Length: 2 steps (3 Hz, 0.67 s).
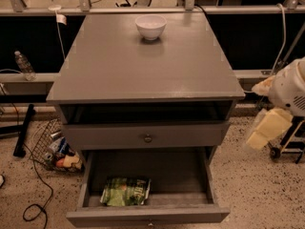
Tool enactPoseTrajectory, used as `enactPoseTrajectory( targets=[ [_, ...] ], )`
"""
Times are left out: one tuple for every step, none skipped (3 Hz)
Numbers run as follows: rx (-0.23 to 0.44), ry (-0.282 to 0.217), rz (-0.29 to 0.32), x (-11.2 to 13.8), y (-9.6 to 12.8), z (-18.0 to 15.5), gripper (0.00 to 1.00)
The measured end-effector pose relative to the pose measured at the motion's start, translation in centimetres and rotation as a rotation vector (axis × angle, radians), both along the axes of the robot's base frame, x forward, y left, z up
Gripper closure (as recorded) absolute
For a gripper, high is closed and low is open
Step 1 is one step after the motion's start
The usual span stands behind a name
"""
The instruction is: Pick green jalapeno chip bag from middle drawer and place on counter
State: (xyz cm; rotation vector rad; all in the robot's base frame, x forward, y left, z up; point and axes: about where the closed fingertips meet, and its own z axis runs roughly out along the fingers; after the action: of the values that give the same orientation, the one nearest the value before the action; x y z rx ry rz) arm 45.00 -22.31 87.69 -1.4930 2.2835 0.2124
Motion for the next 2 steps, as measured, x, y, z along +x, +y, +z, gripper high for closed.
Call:
enactPoseTrajectory(
  targets=[
    [0.132, 0.036, -0.039, 0.9, 0.2, -5.7, 0.00],
    [0.143, 0.083, -0.102, 1.4, 1.4, -11.1, 0.00]
  ],
)
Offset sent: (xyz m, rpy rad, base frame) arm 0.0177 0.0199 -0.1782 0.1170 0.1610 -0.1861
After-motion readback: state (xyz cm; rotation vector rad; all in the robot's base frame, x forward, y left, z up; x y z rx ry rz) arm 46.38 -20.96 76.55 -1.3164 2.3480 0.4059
